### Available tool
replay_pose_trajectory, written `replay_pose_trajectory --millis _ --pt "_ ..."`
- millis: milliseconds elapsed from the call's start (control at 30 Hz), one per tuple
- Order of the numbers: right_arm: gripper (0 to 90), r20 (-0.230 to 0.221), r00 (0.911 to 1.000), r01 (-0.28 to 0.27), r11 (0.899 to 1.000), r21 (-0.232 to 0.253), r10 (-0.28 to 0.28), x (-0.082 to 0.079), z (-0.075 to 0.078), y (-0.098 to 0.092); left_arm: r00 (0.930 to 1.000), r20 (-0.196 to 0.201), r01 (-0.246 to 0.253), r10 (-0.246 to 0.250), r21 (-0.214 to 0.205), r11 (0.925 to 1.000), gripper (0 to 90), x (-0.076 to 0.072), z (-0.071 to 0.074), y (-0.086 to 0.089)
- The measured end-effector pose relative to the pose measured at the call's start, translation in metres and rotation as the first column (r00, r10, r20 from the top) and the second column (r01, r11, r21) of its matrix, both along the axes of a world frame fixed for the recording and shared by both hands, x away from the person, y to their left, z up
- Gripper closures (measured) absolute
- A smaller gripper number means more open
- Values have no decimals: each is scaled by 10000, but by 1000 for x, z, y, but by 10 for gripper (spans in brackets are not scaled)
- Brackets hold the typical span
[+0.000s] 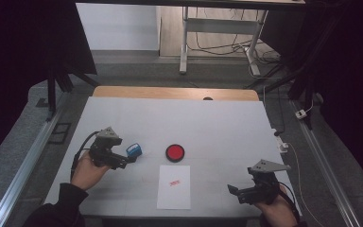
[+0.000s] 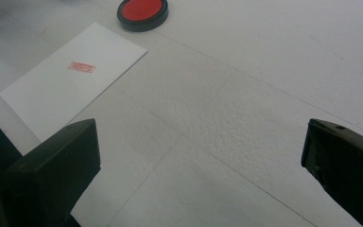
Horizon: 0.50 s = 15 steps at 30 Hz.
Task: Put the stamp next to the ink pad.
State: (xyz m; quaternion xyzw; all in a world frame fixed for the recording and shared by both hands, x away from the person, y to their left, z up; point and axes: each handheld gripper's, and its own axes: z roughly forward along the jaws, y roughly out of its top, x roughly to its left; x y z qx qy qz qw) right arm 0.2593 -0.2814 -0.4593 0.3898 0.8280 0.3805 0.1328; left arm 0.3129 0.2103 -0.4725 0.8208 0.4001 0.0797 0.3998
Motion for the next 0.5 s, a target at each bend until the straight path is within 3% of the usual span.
replay_pose_trajectory --millis 267,500 --pt "0 -22 10000 -1 10000 27 1 0 0 -1 10000 48 70 -68 -532 9986 0 -22 4 6" --pt "0 -18 10000 12 10000 84 -11 0 1 -2 9998 137 140 -131 -726 9973 0 -43 7 13"
